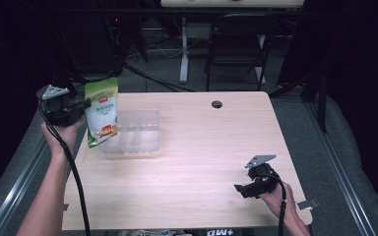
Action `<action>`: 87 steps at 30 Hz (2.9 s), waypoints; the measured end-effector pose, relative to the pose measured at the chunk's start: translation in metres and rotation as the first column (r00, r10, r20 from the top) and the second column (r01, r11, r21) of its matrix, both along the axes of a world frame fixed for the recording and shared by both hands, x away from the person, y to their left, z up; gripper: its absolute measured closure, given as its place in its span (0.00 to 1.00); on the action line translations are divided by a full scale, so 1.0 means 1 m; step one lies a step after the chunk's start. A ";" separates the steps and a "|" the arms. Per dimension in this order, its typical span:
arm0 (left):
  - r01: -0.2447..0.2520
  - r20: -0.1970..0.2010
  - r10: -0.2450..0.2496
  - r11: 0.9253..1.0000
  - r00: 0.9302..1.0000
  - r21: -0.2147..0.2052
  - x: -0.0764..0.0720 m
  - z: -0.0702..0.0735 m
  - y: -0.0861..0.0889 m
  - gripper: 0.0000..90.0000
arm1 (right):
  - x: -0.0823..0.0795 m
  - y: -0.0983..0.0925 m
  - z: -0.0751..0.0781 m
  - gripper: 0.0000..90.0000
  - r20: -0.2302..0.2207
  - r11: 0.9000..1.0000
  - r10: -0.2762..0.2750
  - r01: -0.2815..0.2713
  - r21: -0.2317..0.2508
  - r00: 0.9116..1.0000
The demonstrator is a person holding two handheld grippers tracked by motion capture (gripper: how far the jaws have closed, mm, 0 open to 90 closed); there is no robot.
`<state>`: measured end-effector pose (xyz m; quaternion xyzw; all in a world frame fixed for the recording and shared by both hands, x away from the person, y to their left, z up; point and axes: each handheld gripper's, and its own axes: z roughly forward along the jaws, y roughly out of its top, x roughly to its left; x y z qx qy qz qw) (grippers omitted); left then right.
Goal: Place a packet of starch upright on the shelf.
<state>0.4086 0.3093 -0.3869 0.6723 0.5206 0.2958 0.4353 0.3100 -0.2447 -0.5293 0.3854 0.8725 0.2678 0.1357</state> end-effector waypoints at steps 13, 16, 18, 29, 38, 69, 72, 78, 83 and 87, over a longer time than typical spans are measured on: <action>-0.035 0.003 0.035 0.999 0.999 -0.021 0.016 -0.020 -0.001 1.00 | 0.000 0.000 0.000 0.15 0.000 1.000 0.001 -0.001 0.001 1.000; -0.043 0.000 0.043 0.999 0.999 -0.031 0.019 -0.025 0.000 1.00 | 0.000 0.000 0.000 0.15 0.003 1.000 -0.004 0.004 0.010 1.000; -0.041 -0.001 0.041 0.998 0.999 -0.039 0.020 -0.029 0.001 1.00 | 0.000 0.000 0.000 0.15 0.002 1.000 -0.003 0.003 0.005 1.000; -0.052 -0.024 0.051 0.997 0.998 -0.061 0.027 -0.050 0.003 1.00 | 0.001 -0.001 -0.001 0.15 -0.001 1.000 0.001 -0.001 0.002 1.000; -0.049 -0.051 0.047 0.999 0.998 -0.022 0.024 -0.054 0.006 0.99 | 0.000 0.000 -0.001 0.15 -0.002 1.000 0.001 -0.001 0.003 1.000; 0.007 -0.240 0.014 0.996 0.971 0.087 0.069 -0.047 -0.007 0.99 | 0.001 0.000 -0.002 0.15 -0.005 1.000 0.001 -0.001 0.004 1.000; 0.012 -0.234 0.008 0.997 0.972 0.081 0.066 -0.046 -0.008 1.00 | 0.001 0.000 -0.002 0.15 -0.005 1.000 -0.001 0.001 0.001 1.000; 0.010 -0.189 0.001 0.999 0.982 0.053 0.056 -0.046 -0.013 1.00 | 0.001 0.000 -0.001 0.15 -0.008 1.000 0.004 -0.004 -0.003 1.000; -0.011 -0.130 0.016 0.999 0.991 0.033 0.047 -0.046 -0.015 1.00 | 0.001 0.000 -0.001 0.15 -0.003 1.000 -0.001 0.001 0.002 1.000; -0.026 -0.097 0.027 1.000 0.995 0.013 0.040 -0.047 -0.016 1.00 | 0.002 0.000 -0.001 0.15 -0.010 1.000 0.007 -0.007 -0.003 1.000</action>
